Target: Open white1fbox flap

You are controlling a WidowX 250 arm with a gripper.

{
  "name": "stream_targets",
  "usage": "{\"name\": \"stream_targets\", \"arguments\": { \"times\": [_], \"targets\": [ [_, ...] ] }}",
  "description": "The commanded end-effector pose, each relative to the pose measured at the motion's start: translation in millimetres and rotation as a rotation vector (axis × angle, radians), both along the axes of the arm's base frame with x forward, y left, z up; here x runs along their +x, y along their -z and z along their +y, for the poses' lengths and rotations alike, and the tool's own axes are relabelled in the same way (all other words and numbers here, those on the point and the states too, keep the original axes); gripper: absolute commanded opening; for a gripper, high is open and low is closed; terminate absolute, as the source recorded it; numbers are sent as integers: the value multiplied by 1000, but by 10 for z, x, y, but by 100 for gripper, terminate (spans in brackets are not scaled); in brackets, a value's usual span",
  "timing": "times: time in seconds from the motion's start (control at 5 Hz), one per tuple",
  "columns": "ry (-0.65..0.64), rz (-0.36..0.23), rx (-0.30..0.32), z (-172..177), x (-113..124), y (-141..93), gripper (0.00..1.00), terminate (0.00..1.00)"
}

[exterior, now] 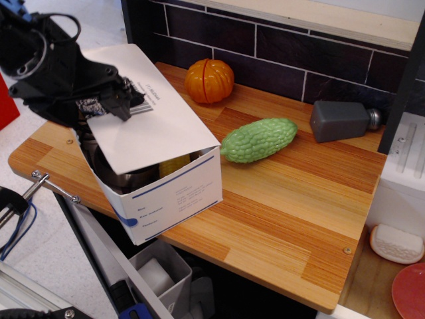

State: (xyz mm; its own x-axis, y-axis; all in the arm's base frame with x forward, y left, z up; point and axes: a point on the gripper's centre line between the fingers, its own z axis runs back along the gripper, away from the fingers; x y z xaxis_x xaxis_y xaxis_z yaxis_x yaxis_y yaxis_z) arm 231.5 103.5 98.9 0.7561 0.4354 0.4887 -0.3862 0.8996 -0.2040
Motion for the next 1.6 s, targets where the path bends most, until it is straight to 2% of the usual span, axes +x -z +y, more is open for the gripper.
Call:
{"name": "stream_targets", "arguments": {
  "times": [0.0,0.2,0.6,1.0,1.2,1.4],
  "targets": [
    [75,27,91,-106,313,-405,100,0],
    [161,92,145,-192,439,-523,100,0],
    [226,181,197,-448,761,-702,100,0],
    [275,223,212,-603,1021,-654,100,0],
    [279,234,231,-701,1070,-651,100,0],
    [295,276,199,-744,1025,-678,100,100]
  ]
}}
